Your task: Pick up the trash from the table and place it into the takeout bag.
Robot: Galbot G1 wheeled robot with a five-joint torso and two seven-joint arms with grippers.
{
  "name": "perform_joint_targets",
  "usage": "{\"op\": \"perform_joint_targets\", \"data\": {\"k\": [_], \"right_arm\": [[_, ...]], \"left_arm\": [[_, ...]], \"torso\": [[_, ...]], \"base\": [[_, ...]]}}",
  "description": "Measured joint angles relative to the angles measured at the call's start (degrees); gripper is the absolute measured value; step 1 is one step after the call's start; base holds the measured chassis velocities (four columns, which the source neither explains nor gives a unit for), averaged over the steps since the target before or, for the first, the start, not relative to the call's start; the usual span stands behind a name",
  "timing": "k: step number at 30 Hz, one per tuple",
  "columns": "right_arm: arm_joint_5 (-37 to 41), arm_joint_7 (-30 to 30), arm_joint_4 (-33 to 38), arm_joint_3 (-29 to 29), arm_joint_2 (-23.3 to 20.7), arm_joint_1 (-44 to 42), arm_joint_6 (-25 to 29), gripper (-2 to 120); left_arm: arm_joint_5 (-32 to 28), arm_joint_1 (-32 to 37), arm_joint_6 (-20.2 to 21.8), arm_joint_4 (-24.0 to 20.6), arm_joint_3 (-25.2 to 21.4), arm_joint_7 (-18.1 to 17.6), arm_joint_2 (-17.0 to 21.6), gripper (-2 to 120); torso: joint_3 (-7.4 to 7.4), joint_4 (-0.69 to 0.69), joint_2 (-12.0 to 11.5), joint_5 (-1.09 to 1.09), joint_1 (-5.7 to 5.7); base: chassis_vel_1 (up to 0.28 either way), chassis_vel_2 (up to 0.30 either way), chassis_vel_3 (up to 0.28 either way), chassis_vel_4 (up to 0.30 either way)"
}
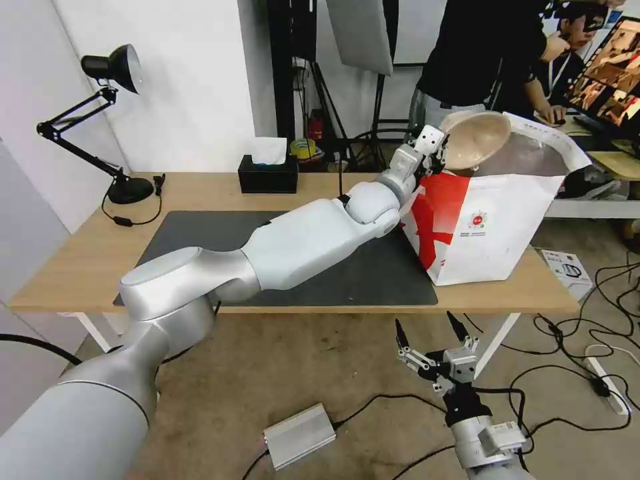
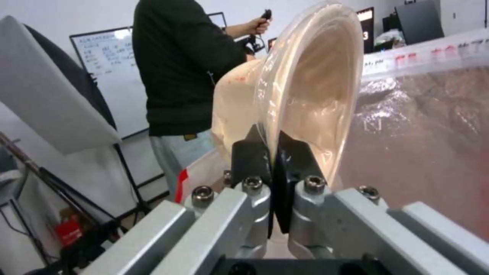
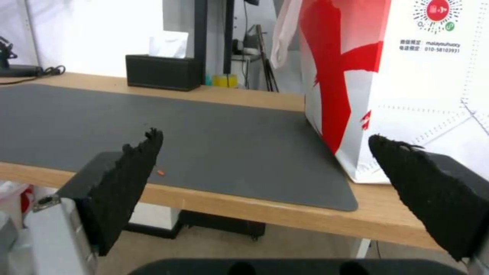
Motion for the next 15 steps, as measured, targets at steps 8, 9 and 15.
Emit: {"op": "perform_joint_targets", "data": {"k": [8,9,15], "right_arm": [[0.0,0.0,0.0,0.0,0.0,0.0,0.0,100],[0.0,0.0,0.0,0.0,0.0,0.0,0.0,100],[0.0,0.0,0.0,0.0,0.0,0.0,0.0,100]], "left_arm": [[0.4,0.4,-0.1,0.7,0.2,0.4,-0.1,0],[0.5,0.5,-0.1,0.7,0.3,0.5,-0.1,0],[0.5,0.5,-0.1,0.6,0.5,0.4,0.1,10]], "torso": [[0.0,0.0,0.0,0.0,0.0],[0.0,0.0,0.0,0.0,0.0],[0.0,0.0,0.0,-0.01,0.0]], "base": [[0.0,0.0,0.0,0.0],[0.0,0.0,0.0,0.0],[0.0,0.0,0.0,0.0]]}}
